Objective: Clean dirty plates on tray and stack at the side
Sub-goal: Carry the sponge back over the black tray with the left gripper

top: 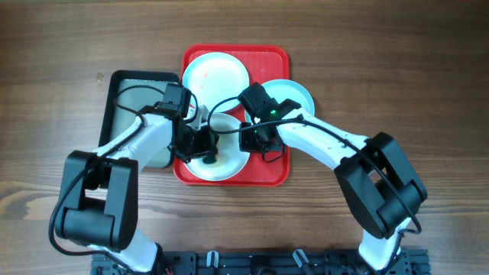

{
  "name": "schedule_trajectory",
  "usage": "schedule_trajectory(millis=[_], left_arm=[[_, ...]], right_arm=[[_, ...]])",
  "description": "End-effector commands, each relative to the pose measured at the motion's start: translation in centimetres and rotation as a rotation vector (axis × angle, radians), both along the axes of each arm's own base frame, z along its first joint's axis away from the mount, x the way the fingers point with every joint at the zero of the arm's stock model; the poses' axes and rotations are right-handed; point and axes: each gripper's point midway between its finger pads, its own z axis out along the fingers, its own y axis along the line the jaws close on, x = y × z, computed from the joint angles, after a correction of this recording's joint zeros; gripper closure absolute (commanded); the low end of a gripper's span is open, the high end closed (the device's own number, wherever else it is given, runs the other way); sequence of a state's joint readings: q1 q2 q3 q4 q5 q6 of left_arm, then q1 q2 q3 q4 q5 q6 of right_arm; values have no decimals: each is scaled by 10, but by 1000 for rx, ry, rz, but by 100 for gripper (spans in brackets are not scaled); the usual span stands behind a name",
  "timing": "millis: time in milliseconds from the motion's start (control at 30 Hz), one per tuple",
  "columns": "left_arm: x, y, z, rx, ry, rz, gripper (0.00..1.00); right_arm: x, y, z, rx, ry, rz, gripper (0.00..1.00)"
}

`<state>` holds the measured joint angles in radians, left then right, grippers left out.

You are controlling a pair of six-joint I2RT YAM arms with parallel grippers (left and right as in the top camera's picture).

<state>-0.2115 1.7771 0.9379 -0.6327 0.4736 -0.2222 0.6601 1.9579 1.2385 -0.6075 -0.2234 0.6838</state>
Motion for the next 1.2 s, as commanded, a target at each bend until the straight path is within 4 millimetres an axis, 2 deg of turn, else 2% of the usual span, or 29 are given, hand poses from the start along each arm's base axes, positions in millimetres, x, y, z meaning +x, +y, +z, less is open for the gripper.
schedule_trajectory(millis=[0,67,167,300,333,400,467,567,667,900,1067,1167], left_arm=[[-21,-24,7,-169,88,-40,96],[-9,-27,28,-241,54,-26,96],[22,-20,77,-344,-58,19,96],[49,5,121,-358,-205,77,96],[56,16,132,-346,-251,103,96],[64,39,138,-279,-304,155,96],[69,67,132,-157,-333,216,96],[73,122,113,129,-341,318,96],[71,157,99,322,-320,410,96],[69,160,73,339,-311,426,96],[71,173,47,414,-314,444,96],[73,173,36,416,-298,440,96]], right_arm=[[-10,13,-3,54,37,42,96],[-9,13,-3,53,35,46,96],[-10,13,-3,53,35,49,96],[-10,12,-3,53,34,52,96],[-10,13,-3,53,34,52,96],[-10,13,-3,53,34,52,96],[-10,13,-3,53,35,52,96],[-10,13,-3,54,34,51,96],[-10,13,-3,53,34,51,96],[-10,13,-3,53,34,52,96],[-9,13,-3,54,34,51,96],[-9,13,-3,54,33,52,96]])
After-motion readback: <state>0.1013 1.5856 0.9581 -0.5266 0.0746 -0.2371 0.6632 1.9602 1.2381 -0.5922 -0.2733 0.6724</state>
